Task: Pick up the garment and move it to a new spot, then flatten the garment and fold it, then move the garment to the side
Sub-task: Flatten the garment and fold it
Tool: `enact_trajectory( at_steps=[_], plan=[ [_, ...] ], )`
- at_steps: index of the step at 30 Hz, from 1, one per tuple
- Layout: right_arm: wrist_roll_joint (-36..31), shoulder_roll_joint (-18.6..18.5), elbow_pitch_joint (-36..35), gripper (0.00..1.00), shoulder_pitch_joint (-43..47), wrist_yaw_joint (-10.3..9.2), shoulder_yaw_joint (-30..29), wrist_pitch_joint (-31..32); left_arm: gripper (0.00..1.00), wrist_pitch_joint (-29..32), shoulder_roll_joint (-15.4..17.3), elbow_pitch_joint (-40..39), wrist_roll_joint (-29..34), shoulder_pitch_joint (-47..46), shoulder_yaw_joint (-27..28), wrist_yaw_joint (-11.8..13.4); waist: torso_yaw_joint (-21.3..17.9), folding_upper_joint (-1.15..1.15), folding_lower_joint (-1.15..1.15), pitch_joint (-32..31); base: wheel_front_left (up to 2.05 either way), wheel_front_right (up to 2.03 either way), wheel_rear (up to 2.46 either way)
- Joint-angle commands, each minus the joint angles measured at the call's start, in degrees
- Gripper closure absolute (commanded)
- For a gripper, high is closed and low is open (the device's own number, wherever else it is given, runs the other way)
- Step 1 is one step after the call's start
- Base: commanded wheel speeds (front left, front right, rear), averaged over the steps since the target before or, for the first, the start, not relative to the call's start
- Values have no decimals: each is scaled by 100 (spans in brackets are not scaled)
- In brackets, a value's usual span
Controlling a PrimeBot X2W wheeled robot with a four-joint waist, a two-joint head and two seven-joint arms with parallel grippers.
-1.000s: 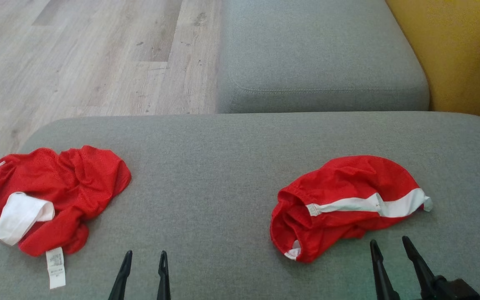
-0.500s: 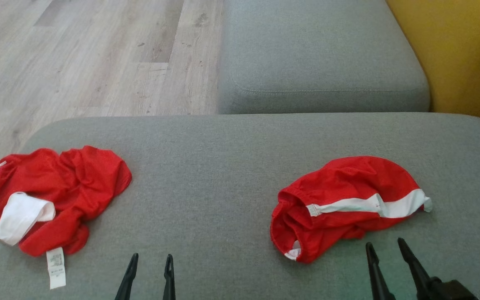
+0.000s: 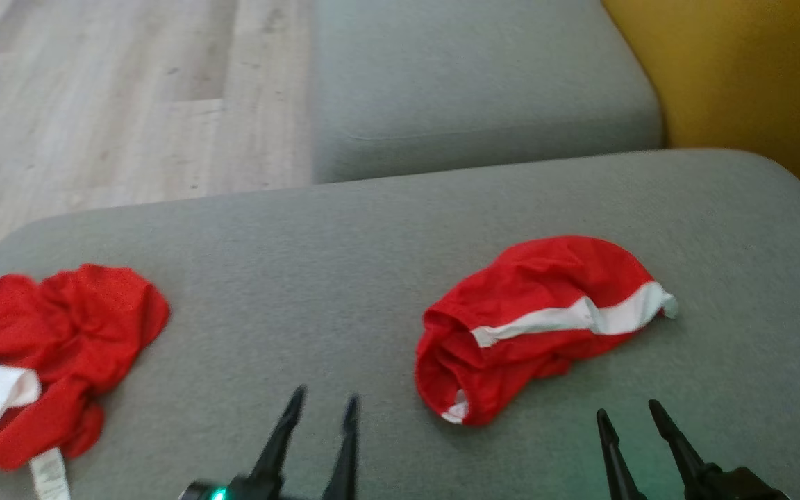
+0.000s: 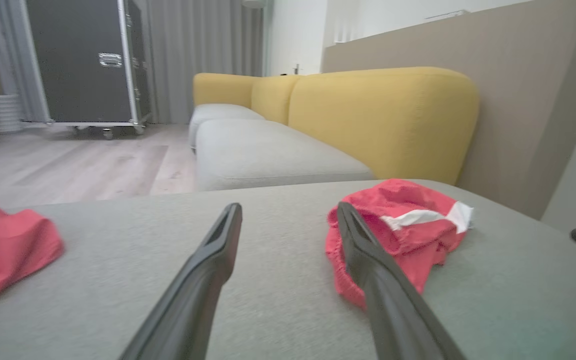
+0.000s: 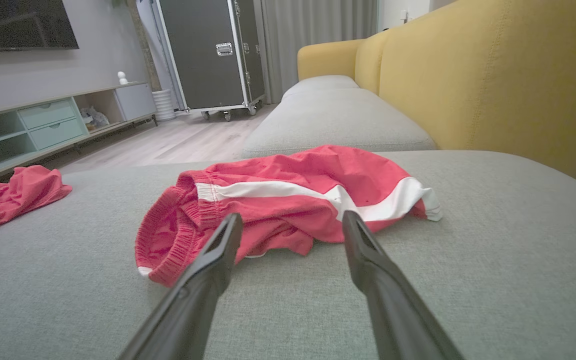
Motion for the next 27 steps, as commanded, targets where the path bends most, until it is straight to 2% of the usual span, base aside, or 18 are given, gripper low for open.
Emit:
enact_trajectory(
  at_steps=[1,4,8,9,10,14,20,27],
  plan=[
    [-33,-159,-168,0,-338,-4,148,-22,0,-56,-71,-82,-201,-470,-5,-59,-217,0,0,104,0,0,0],
    [-15,-185,-191,0,-374,-4,186,-22,0,-56,-71,191,-758,-848,-421,-179,-467,0,0,187,0,0,0],
    [-20,-250,-209,0,-433,-4,250,-22,0,-40,-71,827,-1524,-1410,-1026,-464,-807,0,0,312,0,0,0],
    [-21,-264,-214,0,-448,-4,269,-22,0,-2,-71,962,-1779,-1540,-1128,-514,-893,0,0,346,0,0,0],
    [-21,-264,-214,0,-448,-4,269,-22,0,-2,-71,962,-1779,-1540,-1128,-514,-893,0,0,346,0,0,0],
    [-10,-318,-226,0,-498,-4,327,-22,0,325,-71,1413,-2755,-2036,-1506,-679,-1182,0,0,496,0,0,0],
    [-13,-333,-191,0,-584,-4,379,-22,0,435,-71,2014,-3544,-2632,-1813,-692,-1507,0,0,676,0,0,0],
    [10,-341,-143,0,-697,-4,460,-22,0,279,-71,2599,-3962,-3130,-2146,-629,-1664,0,0,806,0,0,0]
  ],
)
